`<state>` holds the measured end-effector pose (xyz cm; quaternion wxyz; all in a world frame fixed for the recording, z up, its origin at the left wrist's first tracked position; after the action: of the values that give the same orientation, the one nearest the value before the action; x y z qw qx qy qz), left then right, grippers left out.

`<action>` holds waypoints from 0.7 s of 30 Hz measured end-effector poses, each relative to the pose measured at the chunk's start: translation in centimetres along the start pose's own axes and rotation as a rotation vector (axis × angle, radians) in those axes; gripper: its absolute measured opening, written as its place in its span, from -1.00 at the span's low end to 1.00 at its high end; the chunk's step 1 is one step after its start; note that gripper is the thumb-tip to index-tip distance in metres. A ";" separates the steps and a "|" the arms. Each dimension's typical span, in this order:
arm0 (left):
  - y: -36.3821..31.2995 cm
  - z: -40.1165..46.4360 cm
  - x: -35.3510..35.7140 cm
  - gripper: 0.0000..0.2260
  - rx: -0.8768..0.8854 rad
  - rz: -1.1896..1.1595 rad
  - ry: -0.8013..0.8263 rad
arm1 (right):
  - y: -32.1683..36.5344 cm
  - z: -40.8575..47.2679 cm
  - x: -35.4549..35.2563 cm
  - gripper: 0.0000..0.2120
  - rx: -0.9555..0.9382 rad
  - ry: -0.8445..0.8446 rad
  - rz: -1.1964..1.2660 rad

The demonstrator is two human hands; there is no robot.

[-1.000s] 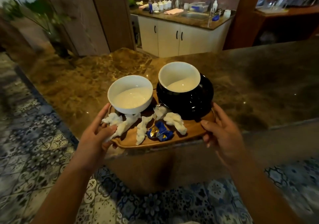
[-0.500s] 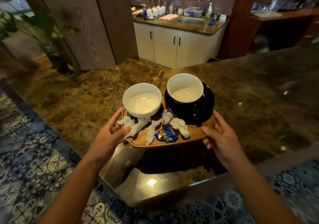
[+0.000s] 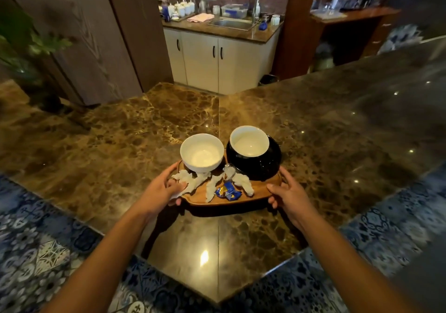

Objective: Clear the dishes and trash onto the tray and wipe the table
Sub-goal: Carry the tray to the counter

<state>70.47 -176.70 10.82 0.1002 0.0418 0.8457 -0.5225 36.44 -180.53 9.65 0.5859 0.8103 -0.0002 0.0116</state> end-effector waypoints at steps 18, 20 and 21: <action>0.4 4.0 1.1 -0.44 -0.084 0.010 0.115 | -1.5 3.6 0.1 -0.28 0.151 -0.040 -0.095; 0.3 4.2 1.1 -0.46 -0.072 0.068 0.133 | -1.7 3.7 -0.1 -0.27 0.156 -0.048 -0.108; 0.4 4.3 1.1 -0.47 -0.070 0.092 0.145 | -1.7 3.9 -0.1 -0.27 0.158 -0.048 -0.112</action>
<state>69.98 -180.40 8.35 0.0643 0.1147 0.8657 -0.4829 36.40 -183.66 6.82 0.5196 0.8528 0.0318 -0.0406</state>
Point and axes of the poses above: each hand's wrist, its own z-axis towards the middle knuckle, its own x-axis out of the palm, y = z × x, the point moved 10 cm from there along z, towards the middle knuckle, and after that the axes turned 5 degrees about -x, right-handed, at the moved point
